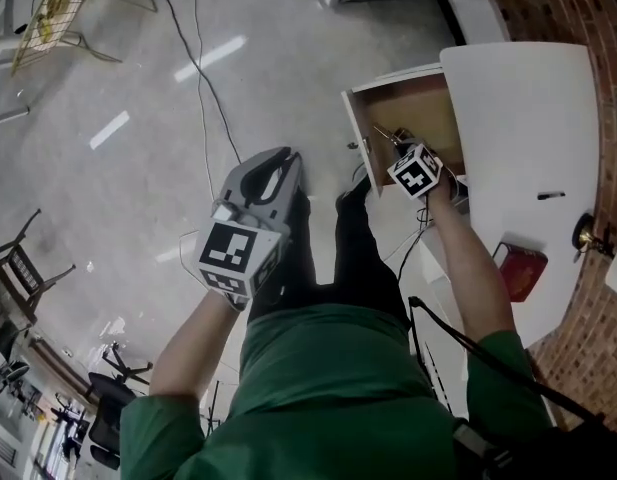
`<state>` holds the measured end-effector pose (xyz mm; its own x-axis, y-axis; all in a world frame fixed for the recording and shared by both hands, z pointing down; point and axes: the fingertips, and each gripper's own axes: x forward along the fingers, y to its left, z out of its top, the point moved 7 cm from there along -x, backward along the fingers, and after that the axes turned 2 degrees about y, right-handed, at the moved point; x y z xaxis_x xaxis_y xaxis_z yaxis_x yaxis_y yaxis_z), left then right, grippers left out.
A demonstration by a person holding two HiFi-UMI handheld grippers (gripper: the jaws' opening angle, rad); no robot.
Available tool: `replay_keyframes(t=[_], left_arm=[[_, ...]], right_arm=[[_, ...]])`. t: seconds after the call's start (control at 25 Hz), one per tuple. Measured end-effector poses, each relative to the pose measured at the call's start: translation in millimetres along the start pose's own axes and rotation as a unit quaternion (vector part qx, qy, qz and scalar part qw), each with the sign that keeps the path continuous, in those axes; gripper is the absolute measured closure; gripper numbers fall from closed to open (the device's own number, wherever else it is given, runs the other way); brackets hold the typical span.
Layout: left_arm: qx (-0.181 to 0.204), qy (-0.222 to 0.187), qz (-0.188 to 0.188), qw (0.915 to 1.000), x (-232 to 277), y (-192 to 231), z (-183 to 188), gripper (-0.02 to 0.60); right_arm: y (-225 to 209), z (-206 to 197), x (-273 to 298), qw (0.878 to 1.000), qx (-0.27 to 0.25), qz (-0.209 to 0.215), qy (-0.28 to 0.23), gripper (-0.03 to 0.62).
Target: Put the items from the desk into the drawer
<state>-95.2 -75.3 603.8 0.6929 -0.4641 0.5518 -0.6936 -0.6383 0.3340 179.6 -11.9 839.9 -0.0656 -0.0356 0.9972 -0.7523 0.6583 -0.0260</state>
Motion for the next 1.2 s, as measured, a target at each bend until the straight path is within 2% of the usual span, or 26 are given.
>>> replay_keyframes(t=[0.24, 0.4, 0.6, 0.76, 1.0, 1.08, 1.2], left_arm=[[-0.018, 0.012, -0.001, 0.9998, 2.5, -1.1, -19.5, 0.538], [-0.027, 0.011, 0.005, 0.9996, 3.7, 2.9, -26.2, 0.538], [-0.039, 0.009, 0.009, 0.9992, 7.2, 4.0, -32.7, 0.538], [-0.047, 0.015, 0.008, 0.9987, 9.1, 4.6, -40.2, 0.538], [-0.046, 0.006, 0.019, 0.9988, 11.2, 4.9, -41.3, 0.538], [-0.045, 0.003, 0.020, 0.9988, 12.7, 4.4, -40.0, 0.538], [-0.046, -0.002, 0.018, 0.9988, 15.2, 3.6, -37.0, 0.538]], right_arm=[[-6.4, -4.8, 28.7, 0.999, -0.032, 0.004, 0.035, 0.585], [-11.1, -8.4, 43.4, 0.999, -0.017, 0.017, 0.045, 0.585], [-10.4, -16.8, 60.8, 0.997, -0.030, 0.020, 0.071, 0.583], [-12.8, -26.8, 71.7, 0.995, -0.026, 0.014, 0.094, 0.579], [-24.6, -33.6, 75.2, 0.996, 0.010, -0.009, 0.087, 0.560], [-25.9, -34.3, 76.5, 0.996, 0.008, -0.020, 0.087, 0.544], [-25.9, -34.4, 78.6, 0.996, 0.015, -0.031, 0.088, 0.435]])
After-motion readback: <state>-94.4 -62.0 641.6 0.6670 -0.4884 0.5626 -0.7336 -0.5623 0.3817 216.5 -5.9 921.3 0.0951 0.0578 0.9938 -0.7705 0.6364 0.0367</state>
